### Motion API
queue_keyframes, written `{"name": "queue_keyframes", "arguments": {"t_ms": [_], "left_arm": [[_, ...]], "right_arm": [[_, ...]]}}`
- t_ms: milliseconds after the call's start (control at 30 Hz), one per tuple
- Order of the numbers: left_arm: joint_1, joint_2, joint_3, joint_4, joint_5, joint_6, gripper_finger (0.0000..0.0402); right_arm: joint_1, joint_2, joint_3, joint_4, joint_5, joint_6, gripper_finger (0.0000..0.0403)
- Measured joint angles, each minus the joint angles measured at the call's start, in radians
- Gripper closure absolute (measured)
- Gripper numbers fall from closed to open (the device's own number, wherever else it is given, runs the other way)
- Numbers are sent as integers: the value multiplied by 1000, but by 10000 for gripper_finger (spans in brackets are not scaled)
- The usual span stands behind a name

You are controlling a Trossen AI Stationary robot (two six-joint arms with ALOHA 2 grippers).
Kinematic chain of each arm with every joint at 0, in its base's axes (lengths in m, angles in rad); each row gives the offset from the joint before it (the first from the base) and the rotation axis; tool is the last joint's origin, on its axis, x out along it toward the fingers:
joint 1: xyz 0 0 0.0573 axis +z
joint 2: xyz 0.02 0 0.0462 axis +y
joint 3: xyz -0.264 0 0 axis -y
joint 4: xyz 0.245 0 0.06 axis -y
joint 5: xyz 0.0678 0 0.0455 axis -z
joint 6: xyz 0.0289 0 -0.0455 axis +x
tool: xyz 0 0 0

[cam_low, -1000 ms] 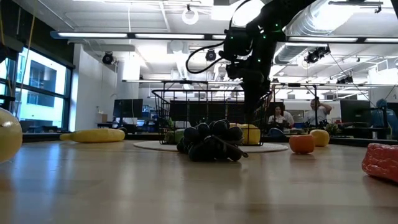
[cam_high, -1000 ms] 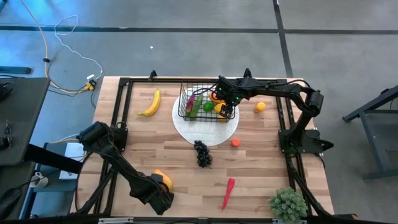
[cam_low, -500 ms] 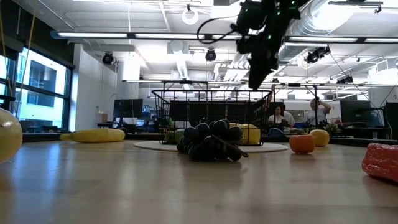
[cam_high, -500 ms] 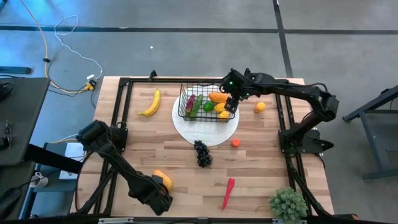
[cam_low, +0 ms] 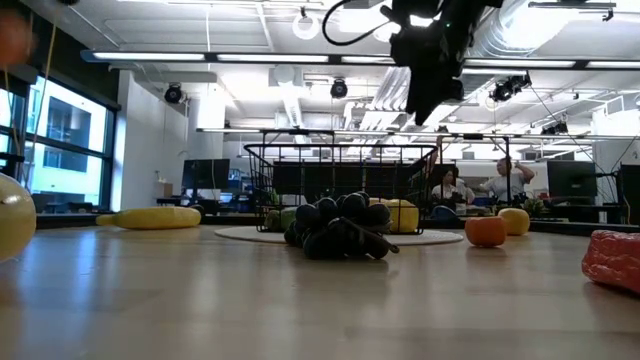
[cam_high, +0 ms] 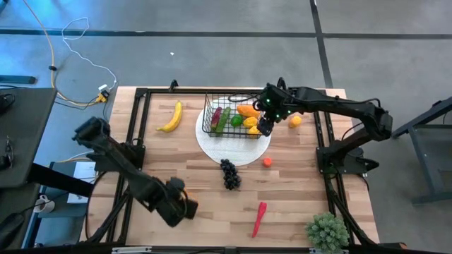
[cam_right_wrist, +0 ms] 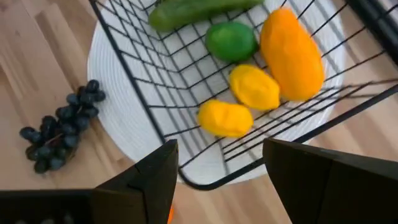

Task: Build produce basket
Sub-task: Put the bottom orange into the wire basket

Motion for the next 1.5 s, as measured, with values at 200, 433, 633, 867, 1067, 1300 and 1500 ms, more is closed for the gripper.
{"name": "queue_keyframes", "arguments": {"t_ms": [200,433,633,867,1067,1300,1500], "left_arm": [[132,-109,0,-34,-161,227,260],[348,-175,1,-17,-201,607,260],[526,-189,1,68,-162,946,260],[697,-189,1,252,-70,1293,259],[814,-188,1,341,-40,1503,259],[903,-143,0,434,-39,1693,259],[949,-56,0,489,-20,1802,259]], "right_arm": [[57,1,0,-42,-3,64,187],[114,1,0,-19,-1,179,187],[133,2,0,9,28,329,187],[162,2,0,12,28,515,187],[209,2,-1,11,45,655,187],[277,2,-1,-26,145,837,187],[333,2,-2,-88,198,1011,187]]}}
